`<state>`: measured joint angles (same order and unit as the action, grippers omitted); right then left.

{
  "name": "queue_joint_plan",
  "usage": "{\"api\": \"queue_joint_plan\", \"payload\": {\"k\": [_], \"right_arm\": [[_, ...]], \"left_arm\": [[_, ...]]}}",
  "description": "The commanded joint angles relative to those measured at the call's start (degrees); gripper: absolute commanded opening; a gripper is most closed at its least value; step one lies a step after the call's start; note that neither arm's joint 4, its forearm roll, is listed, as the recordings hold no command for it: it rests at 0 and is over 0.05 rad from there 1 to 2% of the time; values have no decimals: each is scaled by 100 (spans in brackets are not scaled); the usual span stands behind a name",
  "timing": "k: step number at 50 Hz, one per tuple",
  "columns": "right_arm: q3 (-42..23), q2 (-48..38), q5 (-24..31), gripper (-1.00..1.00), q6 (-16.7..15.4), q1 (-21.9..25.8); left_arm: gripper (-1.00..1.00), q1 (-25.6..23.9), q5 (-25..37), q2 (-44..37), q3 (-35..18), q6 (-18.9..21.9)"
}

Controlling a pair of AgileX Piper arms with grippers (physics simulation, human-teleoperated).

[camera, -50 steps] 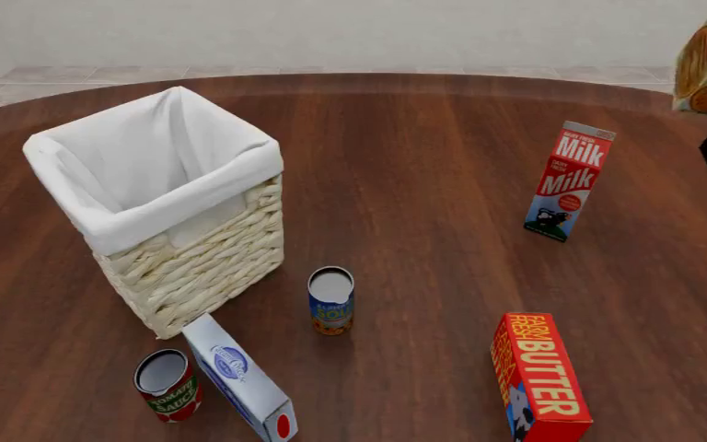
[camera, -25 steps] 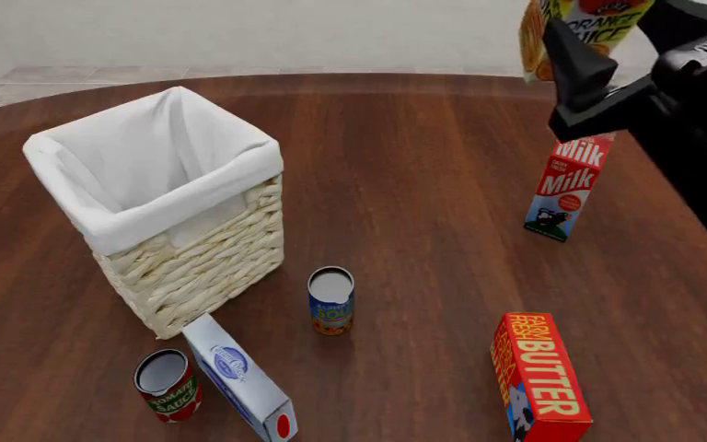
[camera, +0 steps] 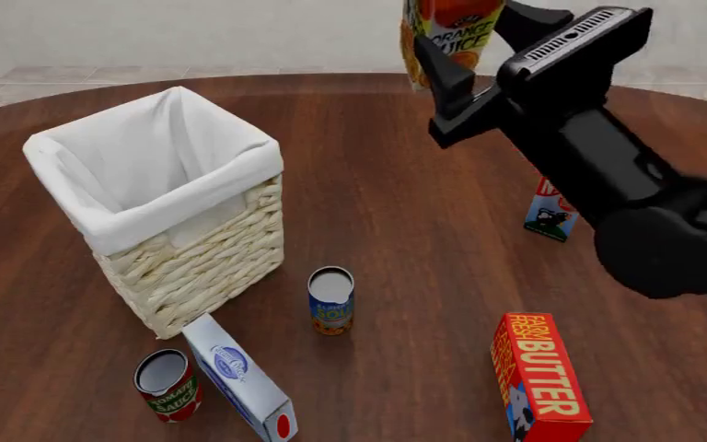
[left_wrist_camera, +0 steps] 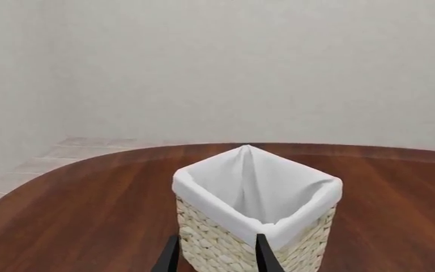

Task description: Pick up the orange juice, and put it in the basket.

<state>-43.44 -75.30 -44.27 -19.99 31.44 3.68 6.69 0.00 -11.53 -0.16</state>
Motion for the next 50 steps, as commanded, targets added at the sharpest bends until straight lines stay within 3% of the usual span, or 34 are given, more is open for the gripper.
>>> {"api": "queue_joint_plan", "payload": {"k": [1, 18, 20, 24, 35, 37, 40, 50], "right_arm": [[-480, -559, 9, -100, -11, 400], [-1367, -1021, 370, -100, -81, 853], [-1503, -1075, 421, -100, 169, 1007], [-1560, -1084, 391, -100, 353, 1132], [-1666, -1046, 373, -100, 452, 1476], [-1625, -941, 349, -100, 792, 1736], [-1681, -1056, 350, -100, 590, 1725], [-1782, -1135, 369, -100, 633, 1702]], "left_arm": [[100, 23, -2, 0, -4, 24], [100, 56, 81, 0, -113, 63], [100, 80, 70, 0, -103, 77], [100, 94, 63, 0, -96, 93], [100, 120, 89, 0, -117, 112], [100, 138, 87, 0, -139, 155], [100, 126, 101, 0, -157, 131], [100, 126, 86, 0, -135, 141]]}}
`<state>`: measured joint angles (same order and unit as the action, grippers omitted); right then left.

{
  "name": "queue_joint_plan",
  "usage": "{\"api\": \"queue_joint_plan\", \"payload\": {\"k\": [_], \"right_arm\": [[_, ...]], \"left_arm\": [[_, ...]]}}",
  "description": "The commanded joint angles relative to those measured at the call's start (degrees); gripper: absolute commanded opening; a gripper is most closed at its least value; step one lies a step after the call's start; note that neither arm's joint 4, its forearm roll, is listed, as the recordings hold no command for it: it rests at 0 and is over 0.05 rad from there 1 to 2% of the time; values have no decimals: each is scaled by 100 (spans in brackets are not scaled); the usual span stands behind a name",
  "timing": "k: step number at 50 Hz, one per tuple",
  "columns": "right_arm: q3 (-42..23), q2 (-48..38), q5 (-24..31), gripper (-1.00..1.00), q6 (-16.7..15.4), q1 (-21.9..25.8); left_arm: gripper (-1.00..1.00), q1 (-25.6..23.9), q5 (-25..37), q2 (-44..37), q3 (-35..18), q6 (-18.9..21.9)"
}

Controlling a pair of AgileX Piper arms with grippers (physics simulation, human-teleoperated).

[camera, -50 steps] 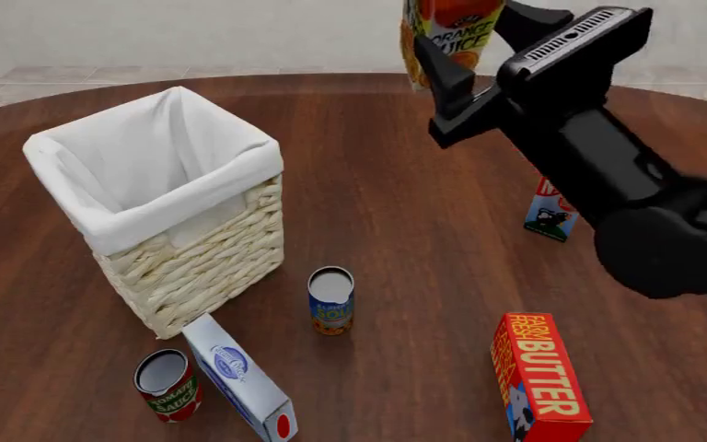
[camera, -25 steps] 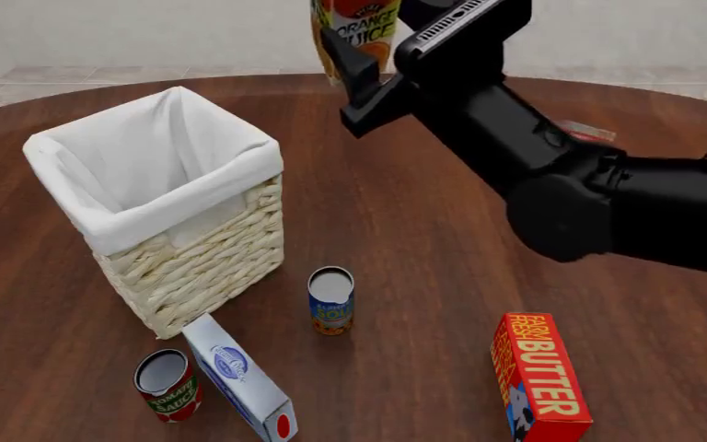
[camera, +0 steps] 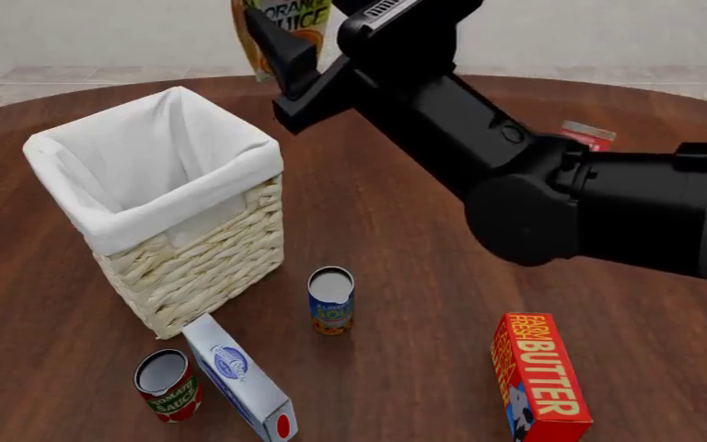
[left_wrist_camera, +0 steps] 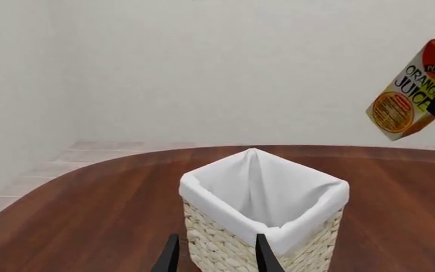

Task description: Pick up the orange juice, and put it in the basket.

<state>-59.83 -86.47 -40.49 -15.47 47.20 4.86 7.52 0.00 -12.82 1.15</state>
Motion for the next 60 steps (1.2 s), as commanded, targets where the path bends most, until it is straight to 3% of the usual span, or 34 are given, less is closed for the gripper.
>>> {"api": "queue_joint_plan", "payload": {"k": [1, 3, 4, 9, 10, 11, 13, 16, 41, 60], "right_arm": [[-232, -123, 12, -100, 160, 282], [-310, -202, 81, -100, 15, 352], [-365, -198, 95, -100, 220, 384], [-533, -282, 156, -100, 284, 468], [-512, -237, 106, -100, 574, 527], [-620, -335, 168, -100, 423, 506], [-674, -370, 164, -100, 655, 562], [-776, -463, 213, -100, 588, 575], [-1892, -2122, 458, -100, 1118, 405], [-2289, -2761, 538, -100, 1339, 442]], "left_arm": [[100, 28, 35, 0, -48, 37], [100, 23, 75, 0, -97, 48], [100, 28, 118, 0, -151, 54], [100, 52, 153, 0, -199, 78], [100, 63, 156, 0, -206, 89], [100, 63, 158, 0, -198, 80], [100, 60, 151, 0, -190, 107], [100, 57, 179, 0, -208, 89], [100, 116, 182, 0, -225, 105], [100, 155, 267, 0, -391, 143]]}}
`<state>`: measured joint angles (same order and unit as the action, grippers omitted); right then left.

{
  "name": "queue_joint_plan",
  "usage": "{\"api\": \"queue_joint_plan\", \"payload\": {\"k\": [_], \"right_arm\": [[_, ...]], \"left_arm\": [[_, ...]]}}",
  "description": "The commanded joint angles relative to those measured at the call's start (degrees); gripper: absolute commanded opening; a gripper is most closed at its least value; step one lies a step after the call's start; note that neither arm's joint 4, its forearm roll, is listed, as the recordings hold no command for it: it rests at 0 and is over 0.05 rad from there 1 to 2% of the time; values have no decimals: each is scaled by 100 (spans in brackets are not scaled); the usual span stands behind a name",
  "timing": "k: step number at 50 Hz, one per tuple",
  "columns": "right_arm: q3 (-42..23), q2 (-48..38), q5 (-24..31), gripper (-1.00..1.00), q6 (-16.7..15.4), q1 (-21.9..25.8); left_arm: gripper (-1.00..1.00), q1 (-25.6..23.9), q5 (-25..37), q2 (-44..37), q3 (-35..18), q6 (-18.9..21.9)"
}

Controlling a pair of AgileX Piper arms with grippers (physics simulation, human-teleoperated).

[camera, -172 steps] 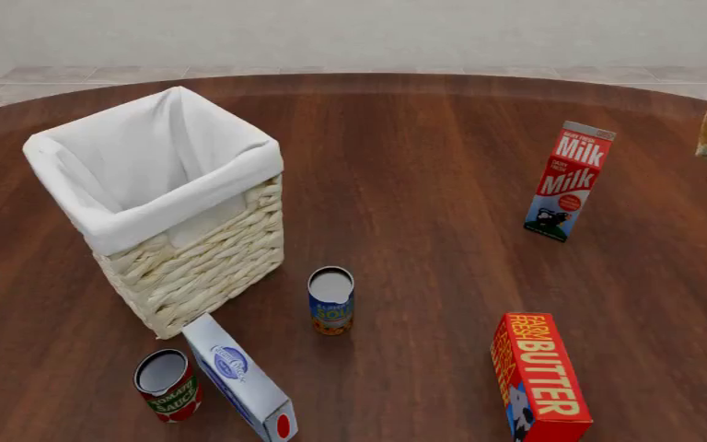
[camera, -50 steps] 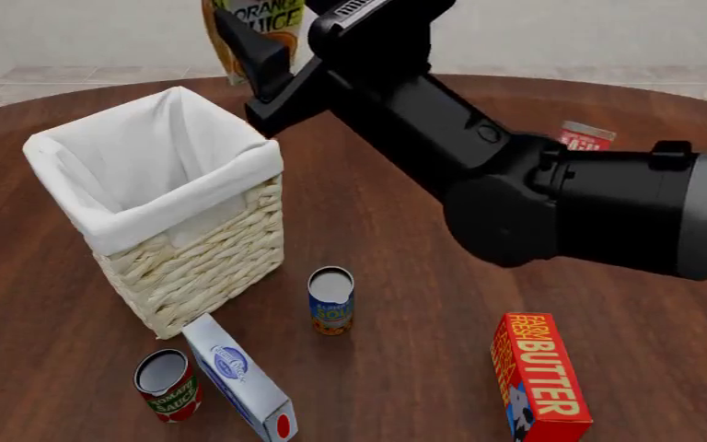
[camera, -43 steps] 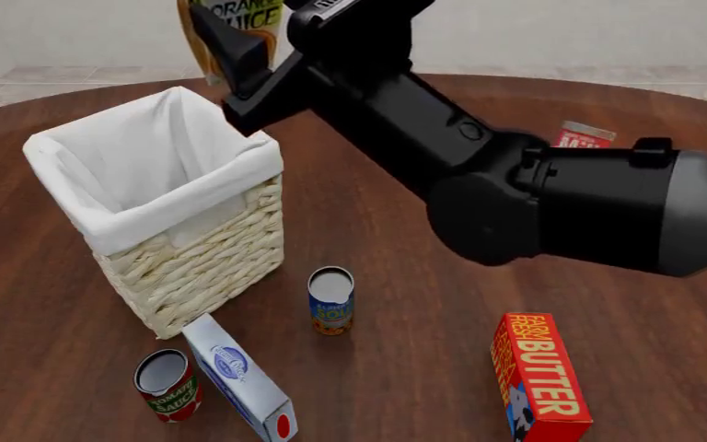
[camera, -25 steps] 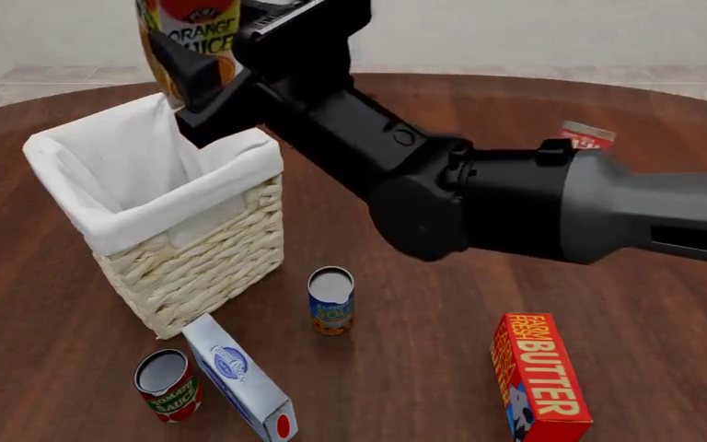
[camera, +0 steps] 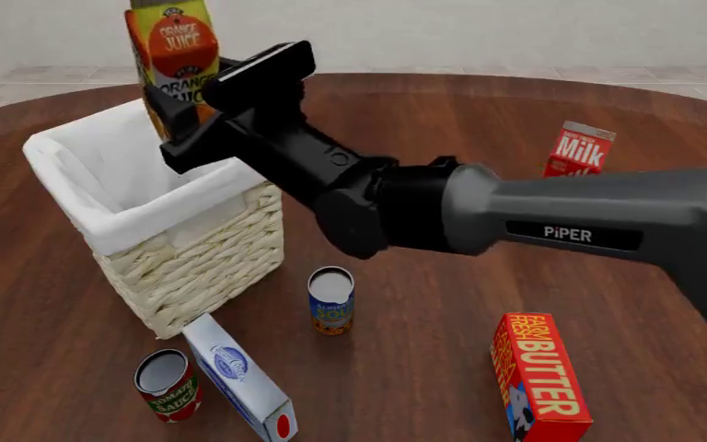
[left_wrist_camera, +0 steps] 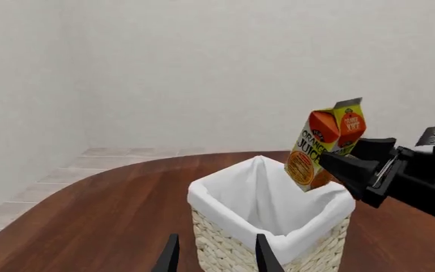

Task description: Pick up the orange juice, and put it in the basket.

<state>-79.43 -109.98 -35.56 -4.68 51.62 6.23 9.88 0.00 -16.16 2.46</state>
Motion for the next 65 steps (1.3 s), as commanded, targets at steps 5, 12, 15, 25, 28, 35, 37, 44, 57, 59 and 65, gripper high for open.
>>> {"api": "queue_joint_plan", "payload": {"k": [5, 12, 15, 25, 28, 35, 37, 44, 57, 59, 65], "right_arm": [[-454, -627, 89, -100, 302, -30], [-581, -829, 128, -100, 338, -76], [-635, -902, 148, -100, 367, -87], [-783, -1060, 203, -100, 395, -91], [-843, -1092, 239, -100, 391, -93], [-943, -1182, 276, -100, 417, -117], [-971, -1210, 289, -100, 427, -137], [-1079, -1337, 350, -100, 442, -134], [-949, -1193, 315, 100, 419, -93], [-916, -1149, 303, 100, 419, -90], [-738, -965, 205, 100, 404, -53]], "left_arm": [[100, 34, 36, 0, -59, -6], [100, -13, 27, 0, -8, -10], [100, -15, 51, 0, -9, -49], [100, 3, 28, 0, 10, -35], [100, 20, 40, 0, -2, -30], [100, 22, 40, 0, -13, -25], [100, 22, 38, 0, -11, -20], [100, 27, 52, 0, -29, -32], [100, 31, 58, 0, -55, -16], [100, 26, 61, 0, -53, -17], [100, 27, 72, 0, -74, -14]]}}
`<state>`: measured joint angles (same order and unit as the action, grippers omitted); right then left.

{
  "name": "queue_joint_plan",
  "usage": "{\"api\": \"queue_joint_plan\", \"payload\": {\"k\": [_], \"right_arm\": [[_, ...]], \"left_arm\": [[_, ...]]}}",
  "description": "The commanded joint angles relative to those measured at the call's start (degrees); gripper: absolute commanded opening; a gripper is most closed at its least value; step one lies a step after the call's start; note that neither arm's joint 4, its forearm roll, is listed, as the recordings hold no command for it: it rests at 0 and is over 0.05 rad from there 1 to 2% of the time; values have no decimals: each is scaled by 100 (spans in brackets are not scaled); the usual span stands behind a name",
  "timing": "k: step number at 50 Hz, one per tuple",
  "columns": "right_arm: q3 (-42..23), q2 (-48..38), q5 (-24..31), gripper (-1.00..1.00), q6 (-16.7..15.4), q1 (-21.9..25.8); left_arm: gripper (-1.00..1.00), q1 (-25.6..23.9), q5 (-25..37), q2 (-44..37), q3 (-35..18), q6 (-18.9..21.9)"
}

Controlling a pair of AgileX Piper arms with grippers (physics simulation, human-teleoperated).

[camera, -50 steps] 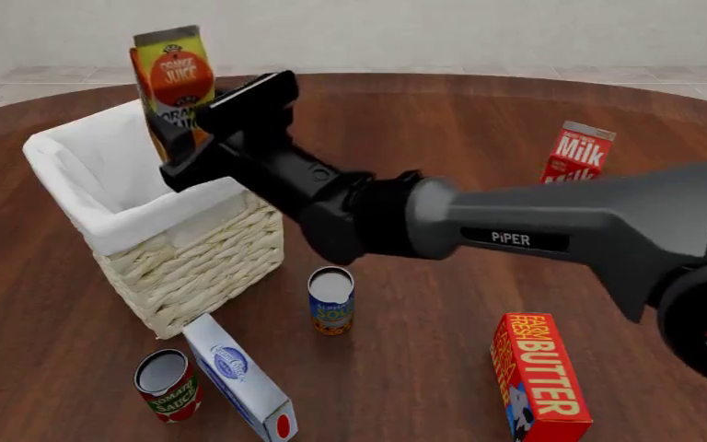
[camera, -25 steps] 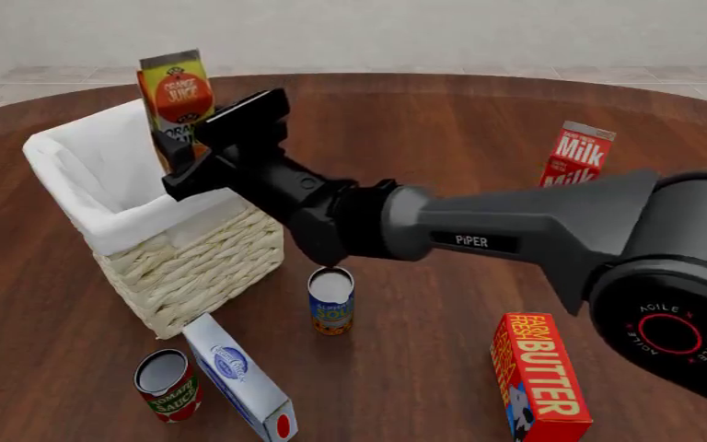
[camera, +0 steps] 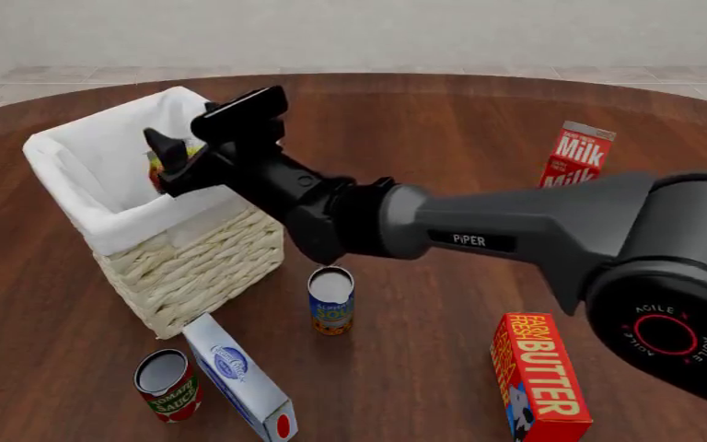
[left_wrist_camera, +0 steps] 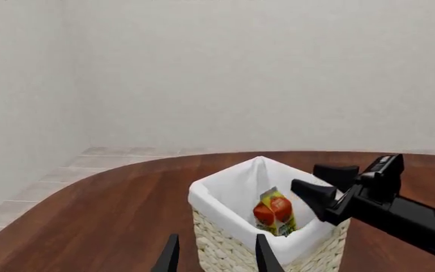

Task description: Pick up the orange juice, and put it in the basket.

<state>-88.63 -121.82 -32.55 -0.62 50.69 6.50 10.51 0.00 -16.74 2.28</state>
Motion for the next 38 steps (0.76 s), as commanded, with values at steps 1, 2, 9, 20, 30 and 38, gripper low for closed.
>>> {"api": "queue_joint_plan", "payload": {"k": [1, 2, 9, 20, 30, 38], "right_arm": [[231, 270, -120, 100, 8, 53], [256, 305, -112, 100, -41, 60], [1792, 1872, -879, 100, -310, 332], [4137, 4351, -1468, 100, -808, 233], [6327, 6441, -1296, 100, -698, -1086], [7807, 9294, 560, 100, -418, -2955]], "left_arm": [[100, -6, 21, 0, -26, -16], [100, -7, 16, 0, -31, -4], [100, -17, -14, 0, -10, -10], [100, -99, -139, 0, 128, -83], [100, -288, -386, 0, 383, -197], [100, -556, -934, 0, 1021, -258]]}}
